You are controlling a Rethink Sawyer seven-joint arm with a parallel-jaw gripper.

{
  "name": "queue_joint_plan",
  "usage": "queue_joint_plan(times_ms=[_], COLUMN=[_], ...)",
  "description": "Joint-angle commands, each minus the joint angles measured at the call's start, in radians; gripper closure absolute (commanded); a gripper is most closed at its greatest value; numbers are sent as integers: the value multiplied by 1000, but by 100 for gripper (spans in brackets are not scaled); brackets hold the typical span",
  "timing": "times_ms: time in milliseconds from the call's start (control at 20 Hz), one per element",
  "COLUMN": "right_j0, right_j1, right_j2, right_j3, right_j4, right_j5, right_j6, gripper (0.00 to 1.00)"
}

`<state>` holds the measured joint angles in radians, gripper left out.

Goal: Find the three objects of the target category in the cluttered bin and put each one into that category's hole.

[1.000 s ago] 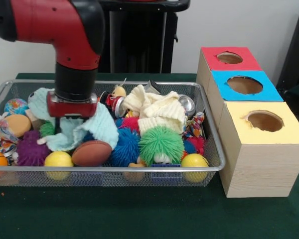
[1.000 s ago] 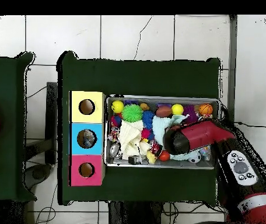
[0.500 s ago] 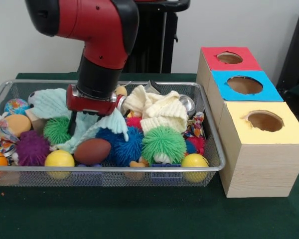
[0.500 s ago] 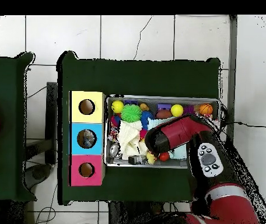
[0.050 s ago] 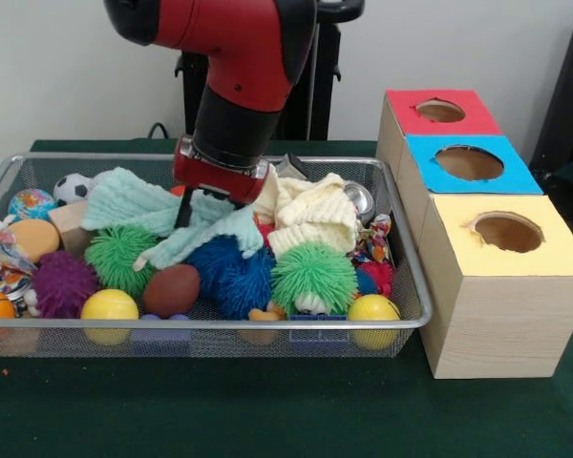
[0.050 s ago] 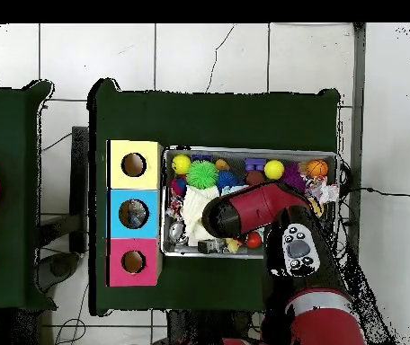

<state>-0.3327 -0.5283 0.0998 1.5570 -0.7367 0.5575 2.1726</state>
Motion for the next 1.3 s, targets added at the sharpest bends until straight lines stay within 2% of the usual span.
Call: queue_joint_plan(times_ms=[50,550,1300], right_j0=[23,46,66], right_j1=[-31,-53,-16], right_j2=[50,15,-13], right_j3=[169,197,200], right_j4=[163,238,263], right_j5=[24,-5,-90], right_j6=[163,132,146], gripper=[0,0,0])
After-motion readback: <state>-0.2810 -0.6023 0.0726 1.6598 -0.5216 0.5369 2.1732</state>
